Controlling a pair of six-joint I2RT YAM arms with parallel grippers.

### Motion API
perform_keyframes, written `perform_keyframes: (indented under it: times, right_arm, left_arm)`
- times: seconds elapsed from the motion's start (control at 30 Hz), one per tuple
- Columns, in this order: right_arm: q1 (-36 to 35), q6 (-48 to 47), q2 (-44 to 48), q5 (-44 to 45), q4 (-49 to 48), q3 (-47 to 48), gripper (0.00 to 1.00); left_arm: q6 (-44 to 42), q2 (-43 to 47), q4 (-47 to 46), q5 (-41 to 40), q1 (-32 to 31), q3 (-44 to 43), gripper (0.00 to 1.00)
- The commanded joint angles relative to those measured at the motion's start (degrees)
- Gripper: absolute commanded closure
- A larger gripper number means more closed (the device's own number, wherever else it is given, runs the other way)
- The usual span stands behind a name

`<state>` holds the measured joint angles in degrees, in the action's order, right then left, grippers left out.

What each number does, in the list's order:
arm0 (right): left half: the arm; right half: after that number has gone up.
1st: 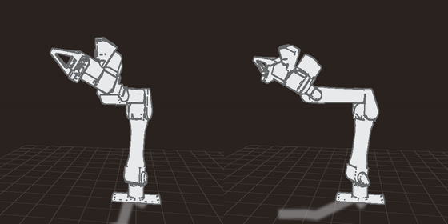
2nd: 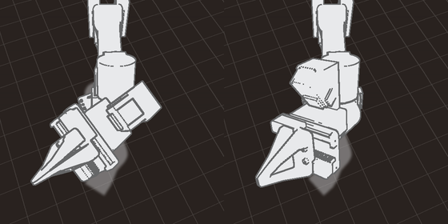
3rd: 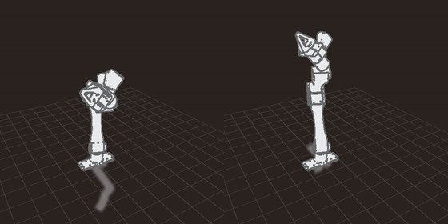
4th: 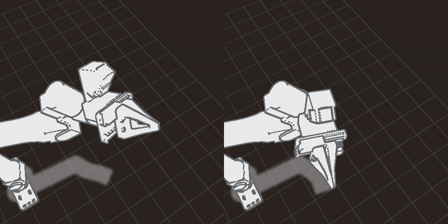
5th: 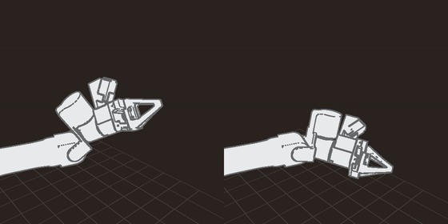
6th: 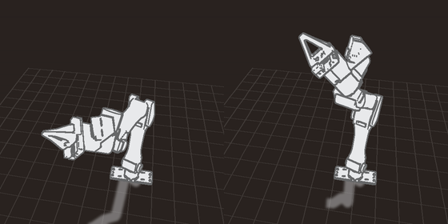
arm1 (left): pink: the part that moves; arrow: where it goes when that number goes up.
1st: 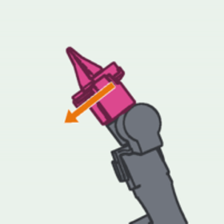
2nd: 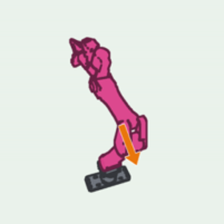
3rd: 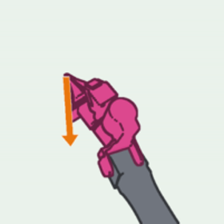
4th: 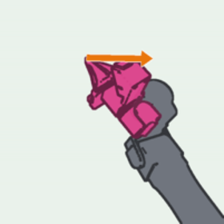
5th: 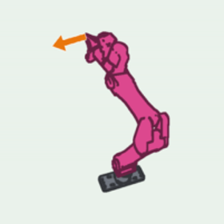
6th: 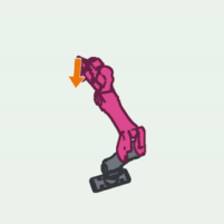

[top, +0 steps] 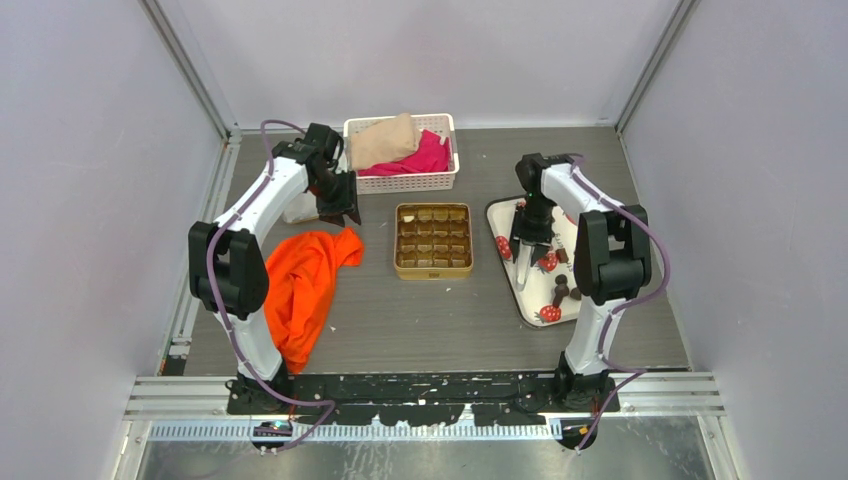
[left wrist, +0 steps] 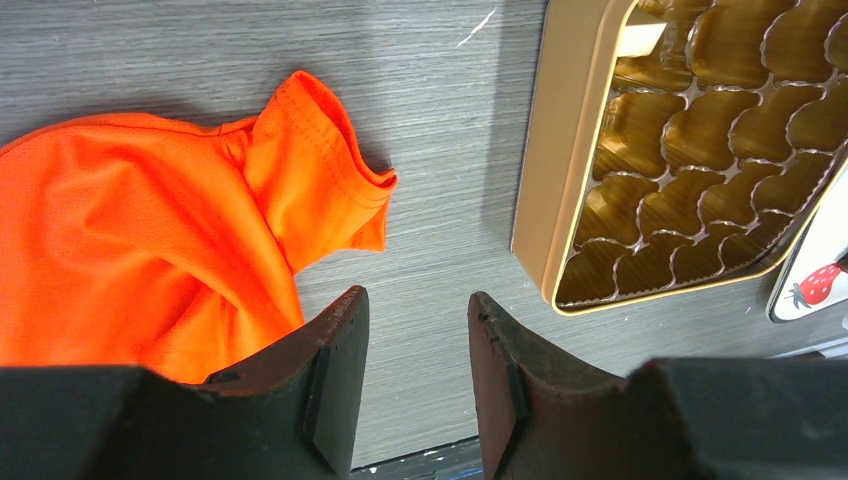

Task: Pack the chocolate
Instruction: Pick up the fake chocolate from the plate.

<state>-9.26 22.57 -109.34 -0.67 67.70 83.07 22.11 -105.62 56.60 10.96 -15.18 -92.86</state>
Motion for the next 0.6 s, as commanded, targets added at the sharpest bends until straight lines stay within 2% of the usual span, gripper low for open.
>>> perform_keyframes:
  times: [0.0,0.13,0.23,0.33,0.57]
  right_arm:
    - [0.27,-1.31,-0.59,0.49,0.74,3.27,0.55]
    - [0.23,-1.54,-0.49,0.49,0.83,2.96,0.59]
    - [0.23,-1.58,0.26,0.49,1.00,2.67,0.72]
    - [0.24,-1.49,1.50,0.49,1.54,2.69,0.80]
    - [0.15,-1.38,5.76,0.49,4.03,2.53,0.87]
  left_arm:
    - [0.13,0.55,-0.83,-0.26,0.33,-2.07,0.58]
    - [0.13,0.68,-0.79,-0.30,0.33,-1.91,0.58]
    - [0.13,0.69,-0.79,-0.11,0.33,-1.89,0.58]
    - [0.13,0.53,-0.87,0.07,0.33,-1.89,0.58]
    - [0.13,0.42,-0.83,0.31,0.33,-2.27,0.58]
